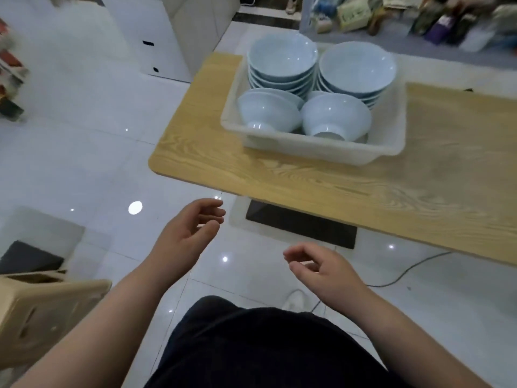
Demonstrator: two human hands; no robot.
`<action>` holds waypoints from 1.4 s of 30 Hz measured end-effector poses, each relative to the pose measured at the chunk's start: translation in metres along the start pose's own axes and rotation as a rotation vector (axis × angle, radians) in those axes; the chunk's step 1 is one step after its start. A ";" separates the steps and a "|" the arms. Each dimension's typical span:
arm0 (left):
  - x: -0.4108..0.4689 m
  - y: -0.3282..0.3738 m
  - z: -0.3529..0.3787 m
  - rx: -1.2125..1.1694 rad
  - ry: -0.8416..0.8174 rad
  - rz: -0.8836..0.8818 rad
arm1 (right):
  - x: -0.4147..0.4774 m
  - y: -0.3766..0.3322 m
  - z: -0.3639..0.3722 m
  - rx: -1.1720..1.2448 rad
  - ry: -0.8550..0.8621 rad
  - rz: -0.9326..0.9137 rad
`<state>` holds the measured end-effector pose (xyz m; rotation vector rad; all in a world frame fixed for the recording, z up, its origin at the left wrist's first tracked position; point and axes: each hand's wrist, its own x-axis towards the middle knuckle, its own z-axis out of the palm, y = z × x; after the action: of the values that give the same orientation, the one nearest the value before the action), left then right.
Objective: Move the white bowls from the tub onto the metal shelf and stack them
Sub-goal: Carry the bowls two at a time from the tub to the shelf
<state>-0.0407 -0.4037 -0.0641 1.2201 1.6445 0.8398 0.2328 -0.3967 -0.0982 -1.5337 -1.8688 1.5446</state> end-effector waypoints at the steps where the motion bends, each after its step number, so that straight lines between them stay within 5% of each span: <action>1: 0.008 0.006 0.014 -0.002 -0.012 0.001 | 0.005 0.004 -0.013 0.010 0.025 -0.005; 16: 0.180 0.056 0.052 0.000 -0.200 0.049 | 0.134 -0.006 -0.137 0.119 0.363 0.026; 24: 0.337 0.095 0.027 0.420 -0.178 0.465 | 0.250 -0.037 -0.203 -0.473 0.591 -0.027; 29: 0.432 0.102 0.042 0.791 -0.278 0.608 | 0.330 -0.051 -0.235 -0.793 0.382 0.259; 33: 0.475 0.099 0.058 1.220 -0.410 0.546 | 0.359 -0.056 -0.248 -0.699 0.207 0.445; 42: 0.482 0.107 0.056 1.298 -0.379 0.536 | 0.363 -0.049 -0.268 -0.714 0.190 0.329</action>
<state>-0.0055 0.0895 -0.1150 2.5677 1.4989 -0.3493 0.2588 0.0560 -0.0929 -2.2816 -2.2643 0.7946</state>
